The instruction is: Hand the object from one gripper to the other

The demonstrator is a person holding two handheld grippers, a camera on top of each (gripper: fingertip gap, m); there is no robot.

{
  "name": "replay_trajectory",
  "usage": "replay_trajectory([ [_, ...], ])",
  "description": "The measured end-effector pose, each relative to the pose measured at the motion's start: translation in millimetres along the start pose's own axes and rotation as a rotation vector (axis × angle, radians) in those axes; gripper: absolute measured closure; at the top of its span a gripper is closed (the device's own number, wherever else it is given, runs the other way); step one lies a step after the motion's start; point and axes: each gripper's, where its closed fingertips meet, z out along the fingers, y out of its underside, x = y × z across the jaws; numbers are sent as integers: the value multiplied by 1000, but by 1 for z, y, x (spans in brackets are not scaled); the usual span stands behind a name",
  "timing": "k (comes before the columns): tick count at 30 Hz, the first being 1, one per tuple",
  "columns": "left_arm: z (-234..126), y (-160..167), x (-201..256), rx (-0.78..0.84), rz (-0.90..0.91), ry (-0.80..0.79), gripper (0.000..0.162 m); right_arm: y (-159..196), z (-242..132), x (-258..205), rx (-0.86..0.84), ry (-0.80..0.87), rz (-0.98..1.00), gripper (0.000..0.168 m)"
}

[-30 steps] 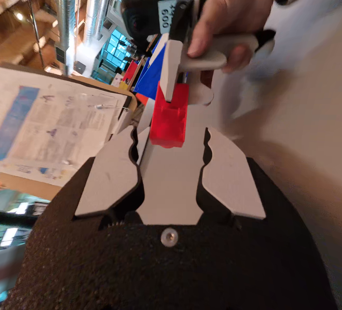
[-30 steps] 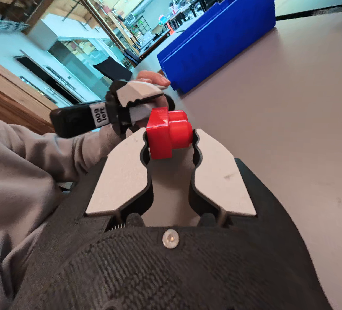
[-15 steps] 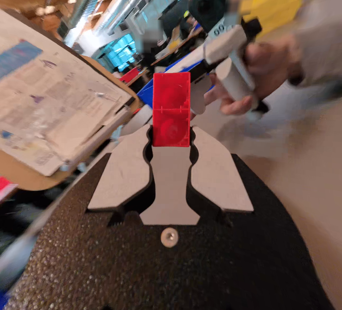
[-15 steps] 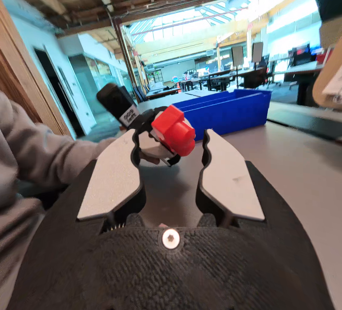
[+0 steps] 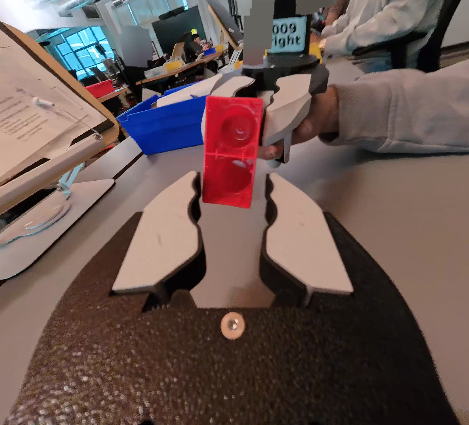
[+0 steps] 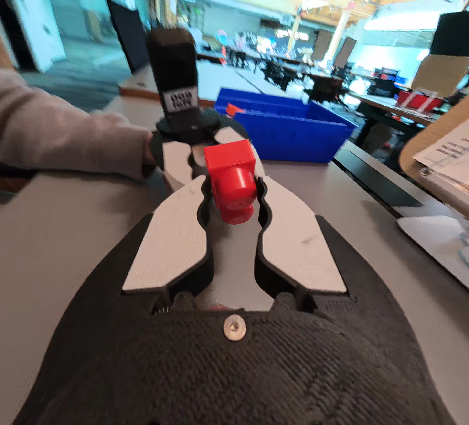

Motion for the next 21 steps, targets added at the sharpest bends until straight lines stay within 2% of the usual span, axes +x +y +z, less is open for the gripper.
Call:
replay_trajectory([
  [1,0,2,-1,-15,15,-9,105,7,0,5,-58,37,-38,133],
  [5,-3,-7,0,29,17,3,102,29,1,7,-217,63,-115,133],
  [8,-4,-8,1,29,46,-3,109,35,6,-2,-260,30,-155,133],
  [10,-4,-7,3,27,65,7,122,38,9,-4,-281,25,-163,133],
  [11,-4,-7,4,24,64,17,128,38,8,-4,-283,28,-170,133],
  [14,-3,-8,2,4,30,16,128,36,8,-2,-263,38,-162,132],
  [16,-4,-16,-1,39,2,1,128,26,8,-2,-183,46,-123,128],
  [18,-9,-32,-4,143,-76,7,128,19,8,2,-125,60,-59,109],
  [21,-22,-56,-10,313,-210,36,128,19,10,-3,-100,16,11,105],
])
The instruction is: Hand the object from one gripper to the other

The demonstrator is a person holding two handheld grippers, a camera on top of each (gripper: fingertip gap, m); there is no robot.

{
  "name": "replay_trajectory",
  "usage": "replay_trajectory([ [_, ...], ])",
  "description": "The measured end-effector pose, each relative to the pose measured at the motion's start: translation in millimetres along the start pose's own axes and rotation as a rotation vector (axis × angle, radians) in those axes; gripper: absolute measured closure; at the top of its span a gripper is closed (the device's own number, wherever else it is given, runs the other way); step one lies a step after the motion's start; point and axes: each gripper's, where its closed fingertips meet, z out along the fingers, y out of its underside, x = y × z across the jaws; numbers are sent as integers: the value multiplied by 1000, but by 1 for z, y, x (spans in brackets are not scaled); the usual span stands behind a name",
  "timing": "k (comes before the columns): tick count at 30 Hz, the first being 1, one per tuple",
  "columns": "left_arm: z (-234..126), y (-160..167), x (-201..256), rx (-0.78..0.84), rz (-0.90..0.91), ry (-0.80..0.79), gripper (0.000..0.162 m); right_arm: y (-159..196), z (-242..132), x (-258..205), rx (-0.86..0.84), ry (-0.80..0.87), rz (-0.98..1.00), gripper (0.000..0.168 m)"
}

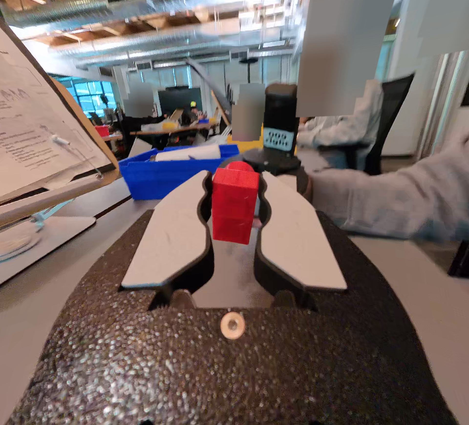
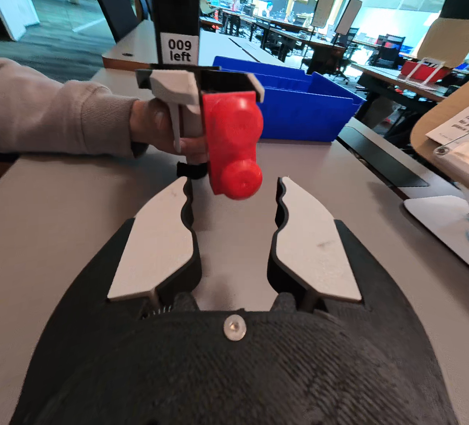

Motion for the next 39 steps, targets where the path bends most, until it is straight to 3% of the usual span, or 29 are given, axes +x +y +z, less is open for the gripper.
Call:
replay_trajectory([
  [5,-7,-12,0,86,-94,50,128,-5,4,-7,53,-27,20,133],
  [12,-9,-14,1,113,-91,62,128,-16,6,-11,134,-57,70,122],
  [14,-9,-15,3,124,-104,86,128,-16,5,-11,145,-68,80,134],
  [16,-8,-14,4,113,-93,82,128,-14,5,-10,123,-48,34,134],
  [20,-9,-10,-18,88,-90,-85,128,-11,2,21,85,205,-44,134],
  [24,-10,5,-44,18,-197,-248,107,4,-12,58,-84,540,-188,134],
  [31,1,33,-54,-29,-437,-387,89,21,-5,63,-229,663,-247,134],
  [34,2,30,-53,27,-476,-398,101,23,2,58,-255,652,-277,134],
  [39,1,36,-52,-26,-467,-388,119,23,4,56,-261,651,-285,134],
])
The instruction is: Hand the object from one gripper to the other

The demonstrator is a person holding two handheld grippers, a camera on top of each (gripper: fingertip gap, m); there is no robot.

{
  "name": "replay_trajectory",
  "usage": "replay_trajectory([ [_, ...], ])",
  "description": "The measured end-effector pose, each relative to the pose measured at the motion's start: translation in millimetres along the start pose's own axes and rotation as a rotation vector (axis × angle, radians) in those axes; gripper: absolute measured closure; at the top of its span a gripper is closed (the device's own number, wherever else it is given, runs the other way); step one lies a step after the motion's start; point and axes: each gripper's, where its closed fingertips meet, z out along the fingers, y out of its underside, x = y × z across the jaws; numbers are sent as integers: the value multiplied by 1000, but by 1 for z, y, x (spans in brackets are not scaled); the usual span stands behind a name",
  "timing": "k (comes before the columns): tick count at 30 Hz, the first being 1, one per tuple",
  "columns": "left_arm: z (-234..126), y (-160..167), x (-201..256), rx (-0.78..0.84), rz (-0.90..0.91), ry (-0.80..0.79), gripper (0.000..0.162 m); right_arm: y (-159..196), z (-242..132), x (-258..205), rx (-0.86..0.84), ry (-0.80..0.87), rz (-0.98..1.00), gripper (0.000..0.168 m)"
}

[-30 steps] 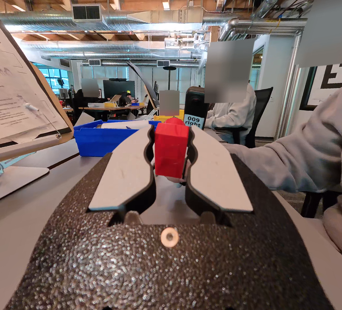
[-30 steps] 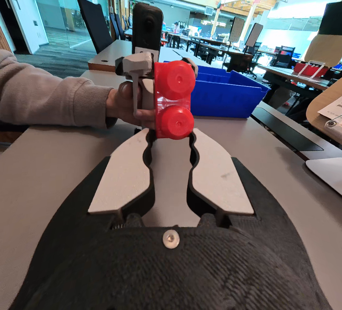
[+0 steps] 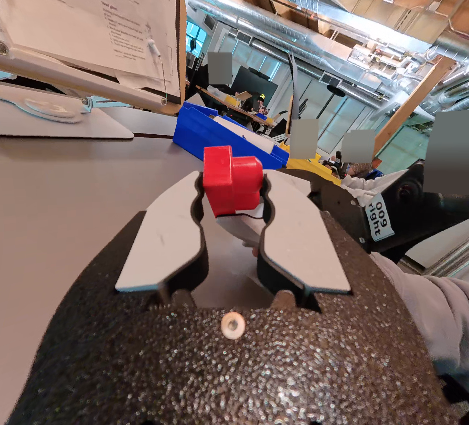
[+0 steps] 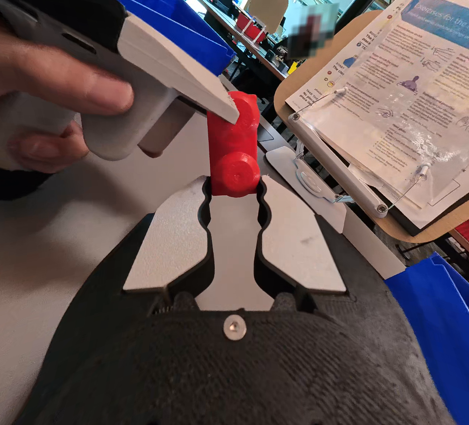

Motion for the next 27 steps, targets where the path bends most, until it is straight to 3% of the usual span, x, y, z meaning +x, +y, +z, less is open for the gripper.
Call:
replay_trajectory([
  [3,-2,-1,0,-19,67,15,120,-2,-1,-11,53,-137,50,133],
  [4,-4,-3,1,-29,102,38,120,-6,-4,-18,94,-239,122,124],
  [9,-22,-14,27,-55,146,330,120,-33,-30,-23,280,-711,680,109],
  [11,-28,-8,34,-118,150,415,120,-41,-40,-23,342,-787,731,113],
  [14,-31,5,39,-204,190,466,120,-41,-43,-40,305,-840,664,112],
  [20,-28,9,42,-204,227,459,120,-37,-34,-52,269,-782,575,120],
  [22,-20,4,30,-148,230,343,120,-31,-22,-38,252,-616,536,120],
  [24,-12,2,20,-102,233,236,108,-22,-12,-18,201,-431,506,121],
  [27,-1,13,14,-153,204,130,99,-9,-7,5,132,-208,448,120],
])
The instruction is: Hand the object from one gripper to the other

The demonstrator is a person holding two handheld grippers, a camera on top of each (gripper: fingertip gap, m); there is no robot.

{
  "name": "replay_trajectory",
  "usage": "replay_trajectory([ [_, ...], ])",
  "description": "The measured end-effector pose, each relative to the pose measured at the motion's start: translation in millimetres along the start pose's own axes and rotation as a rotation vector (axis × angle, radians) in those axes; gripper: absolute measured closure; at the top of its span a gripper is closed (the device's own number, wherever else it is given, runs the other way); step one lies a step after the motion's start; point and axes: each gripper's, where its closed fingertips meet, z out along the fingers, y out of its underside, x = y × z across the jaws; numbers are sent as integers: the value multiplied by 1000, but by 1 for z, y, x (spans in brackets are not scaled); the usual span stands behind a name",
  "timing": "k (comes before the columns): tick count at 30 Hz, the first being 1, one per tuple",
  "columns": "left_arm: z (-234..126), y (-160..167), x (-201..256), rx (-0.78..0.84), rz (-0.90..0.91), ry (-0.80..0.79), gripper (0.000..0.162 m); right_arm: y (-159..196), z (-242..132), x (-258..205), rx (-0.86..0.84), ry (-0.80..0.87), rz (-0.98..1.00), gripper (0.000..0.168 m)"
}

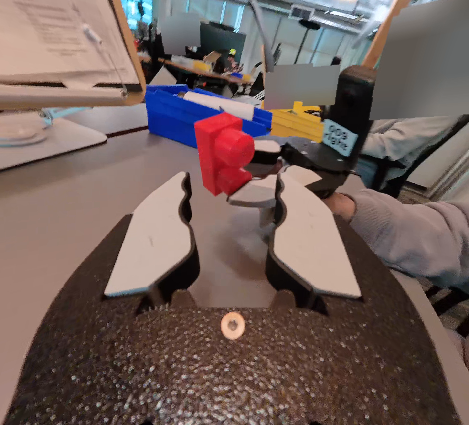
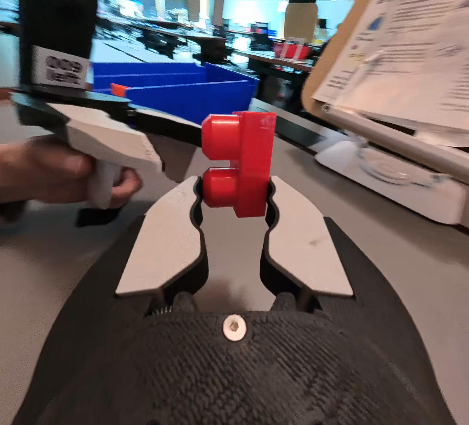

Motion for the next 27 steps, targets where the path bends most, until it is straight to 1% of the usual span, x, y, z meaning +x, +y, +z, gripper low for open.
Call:
replay_trajectory([
  [2,4,0,-3,8,-11,-82,103,2,0,5,-25,66,-49,120],
  [4,3,-2,-7,45,21,-167,116,6,2,4,-50,78,-73,120],
  [6,3,-3,-3,49,61,-182,123,9,4,0,-67,70,-87,120],
  [9,4,-1,-3,23,60,-205,124,10,5,-3,-87,80,-127,121],
  [12,1,0,-9,23,103,-280,132,13,7,-7,-109,79,-160,120],
  [15,0,0,-11,-4,154,-324,133,14,7,-7,-111,83,-162,120],
  [17,0,-1,-9,-11,188,-325,133,12,6,-7,-97,61,-159,121],
  [19,-1,-5,-8,-10,220,-314,133,6,4,-12,-45,-17,-110,120],
  [21,-2,-8,-7,-11,242,-283,133,-6,-2,-14,39,-121,-26,112],
  [22,-3,-9,-5,-14,251,-245,133,-11,-7,-19,61,-215,39,108],
  [24,-5,-11,6,-4,259,-109,133,-18,-18,-29,80,-422,189,110],
  [25,-6,-12,12,7,255,-31,133,-21,-24,-32,92,-493,239,112],
  [27,-12,-14,21,16,228,86,133,-20,-31,-36,97,-571,255,124],
])
